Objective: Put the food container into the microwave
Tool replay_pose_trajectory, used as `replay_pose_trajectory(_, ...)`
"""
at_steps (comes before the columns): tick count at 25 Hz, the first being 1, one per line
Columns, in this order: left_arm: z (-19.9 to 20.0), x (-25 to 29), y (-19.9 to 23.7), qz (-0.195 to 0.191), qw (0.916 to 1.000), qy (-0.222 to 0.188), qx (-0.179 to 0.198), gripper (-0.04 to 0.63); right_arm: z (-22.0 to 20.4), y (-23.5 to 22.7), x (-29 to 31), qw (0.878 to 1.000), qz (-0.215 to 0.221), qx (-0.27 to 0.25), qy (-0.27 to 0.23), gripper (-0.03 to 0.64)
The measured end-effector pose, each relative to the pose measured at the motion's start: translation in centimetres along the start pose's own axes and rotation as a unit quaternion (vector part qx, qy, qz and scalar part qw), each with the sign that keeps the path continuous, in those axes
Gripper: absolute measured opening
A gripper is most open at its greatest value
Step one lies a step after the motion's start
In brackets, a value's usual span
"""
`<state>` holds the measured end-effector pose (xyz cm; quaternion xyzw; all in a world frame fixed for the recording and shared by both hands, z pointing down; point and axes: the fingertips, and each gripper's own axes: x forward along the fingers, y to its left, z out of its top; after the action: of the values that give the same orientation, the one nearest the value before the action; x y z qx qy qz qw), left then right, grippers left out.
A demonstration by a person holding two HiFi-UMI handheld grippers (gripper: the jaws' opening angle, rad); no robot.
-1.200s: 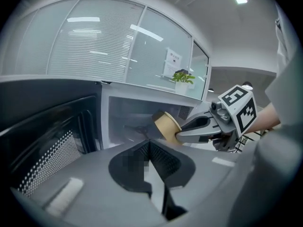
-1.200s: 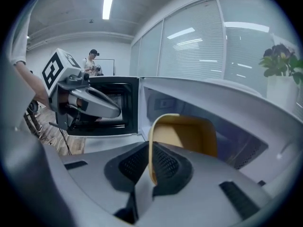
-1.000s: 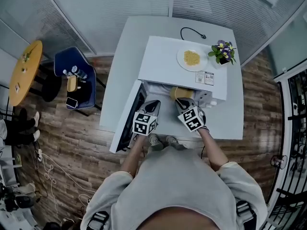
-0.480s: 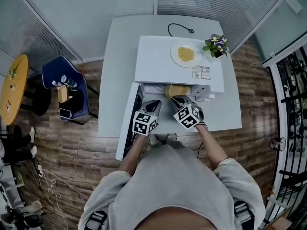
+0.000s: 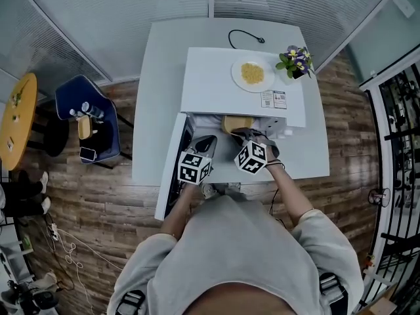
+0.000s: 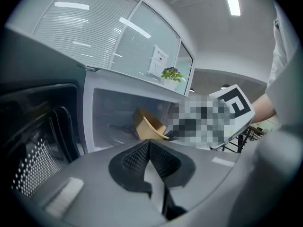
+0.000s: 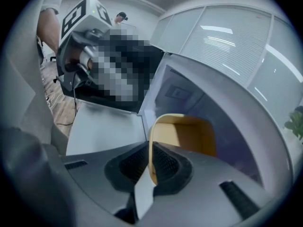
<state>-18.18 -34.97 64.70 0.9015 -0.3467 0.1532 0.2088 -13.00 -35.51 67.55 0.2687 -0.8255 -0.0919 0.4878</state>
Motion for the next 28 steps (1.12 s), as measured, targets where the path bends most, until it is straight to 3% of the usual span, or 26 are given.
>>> replay_pose_trajectory(12, 0.5, 0.8, -0.1, 0.017, 0.9998, -0.005, -0.004, 0.011, -1.6, -0.2, 1.6, 0.990, 0.026, -0.132, 0.041, 0.028)
replay_pose_trajectory(28, 0.4, 0.8, 0.0, 0.027, 0.9996, -0.001, -0.004, 0.011, -1.7, -2.8, 4.0, 0.988, 0.007, -0.144, 0.056, 0.028)
